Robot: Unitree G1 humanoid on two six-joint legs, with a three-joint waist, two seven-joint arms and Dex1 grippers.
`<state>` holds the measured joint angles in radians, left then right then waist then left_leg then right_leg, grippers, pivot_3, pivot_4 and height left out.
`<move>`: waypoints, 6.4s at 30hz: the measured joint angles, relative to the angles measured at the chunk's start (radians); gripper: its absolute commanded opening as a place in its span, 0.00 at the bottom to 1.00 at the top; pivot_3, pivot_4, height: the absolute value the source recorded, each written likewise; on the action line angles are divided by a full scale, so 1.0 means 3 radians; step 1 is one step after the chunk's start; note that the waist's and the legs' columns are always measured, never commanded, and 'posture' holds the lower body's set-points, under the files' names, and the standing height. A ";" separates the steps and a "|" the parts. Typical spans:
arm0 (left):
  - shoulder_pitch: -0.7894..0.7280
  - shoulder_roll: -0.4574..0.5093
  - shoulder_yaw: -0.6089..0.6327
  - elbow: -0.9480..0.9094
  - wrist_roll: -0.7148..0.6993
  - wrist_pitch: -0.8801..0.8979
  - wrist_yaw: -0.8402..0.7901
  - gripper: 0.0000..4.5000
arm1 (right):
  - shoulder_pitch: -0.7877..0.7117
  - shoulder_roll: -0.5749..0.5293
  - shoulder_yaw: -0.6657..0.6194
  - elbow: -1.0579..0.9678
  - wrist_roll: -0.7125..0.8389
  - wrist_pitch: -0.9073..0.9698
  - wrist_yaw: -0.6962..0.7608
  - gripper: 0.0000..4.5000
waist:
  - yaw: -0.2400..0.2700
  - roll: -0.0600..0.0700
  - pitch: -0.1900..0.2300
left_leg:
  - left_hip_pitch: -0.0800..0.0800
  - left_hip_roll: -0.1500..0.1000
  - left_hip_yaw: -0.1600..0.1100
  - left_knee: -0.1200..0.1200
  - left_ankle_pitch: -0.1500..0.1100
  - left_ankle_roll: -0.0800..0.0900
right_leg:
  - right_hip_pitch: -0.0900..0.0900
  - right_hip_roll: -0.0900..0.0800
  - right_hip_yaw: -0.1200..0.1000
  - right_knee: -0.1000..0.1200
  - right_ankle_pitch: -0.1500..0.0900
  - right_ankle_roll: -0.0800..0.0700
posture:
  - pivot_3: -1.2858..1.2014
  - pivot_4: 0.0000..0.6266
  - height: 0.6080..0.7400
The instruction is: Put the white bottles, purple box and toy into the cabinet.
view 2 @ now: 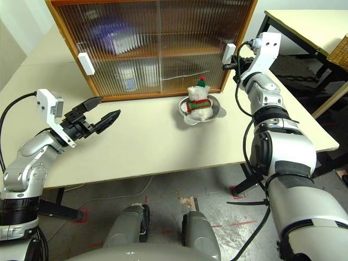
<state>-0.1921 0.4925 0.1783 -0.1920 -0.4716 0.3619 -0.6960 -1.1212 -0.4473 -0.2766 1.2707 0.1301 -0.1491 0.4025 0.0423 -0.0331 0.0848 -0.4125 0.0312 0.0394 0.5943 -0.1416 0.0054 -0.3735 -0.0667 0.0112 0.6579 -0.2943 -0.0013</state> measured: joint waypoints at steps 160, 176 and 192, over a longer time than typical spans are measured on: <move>-0.0032 0.0056 0.0000 0.0011 -0.0065 0.0027 -0.0091 1.00 | 0.0822 -0.0356 0.0356 -0.3149 0.0709 0.2733 0.1061 0.00 | 0.0093 0.0002 0.0054 | -0.0056 0.0004 0.0009 0.0007 0.0010 0.0017 | -0.0051 0.0007 -0.0007 -0.0002 0.0015 0.0006 | 0.59 0.06 1.00; 0.0028 0.0081 0.0064 0.0005 -0.0065 0.0024 -0.0070 1.00 | -0.0323 -0.0163 0.0343 -0.0794 0.0295 0.0531 0.0734 0.00 | 0.0095 0.0002 0.0054 | -0.0056 0.0002 0.0017 0.0006 0.0016 0.0025 | -0.0051 0.0006 -0.0005 0.0000 0.0017 0.0003 | 0.62 0.03 1.00; 0.0091 0.0083 0.0125 -0.0099 -0.0066 0.0013 -0.0001 1.00 | -0.0583 -0.0039 0.0358 -0.0066 -0.0003 -0.0287 0.0436 0.31 | 0.0109 0.0001 0.0053 | -0.0056 0.0002 0.0014 0.0007 0.0013 0.0019 | -0.0052 0.0004 -0.0005 0.0004 0.0018 0.0002 | 0.62 0.03 1.00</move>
<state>-0.1646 0.5175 0.2158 -0.2218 -0.4912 0.3659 -0.6963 -1.2960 -0.4591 -0.1692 1.2510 0.1292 -0.2354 0.5333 0.0749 -0.0327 0.1006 -0.4293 0.0318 0.0435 0.5963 -0.1376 0.0112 -0.3890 -0.0654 0.0097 0.6592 -0.2889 -0.0007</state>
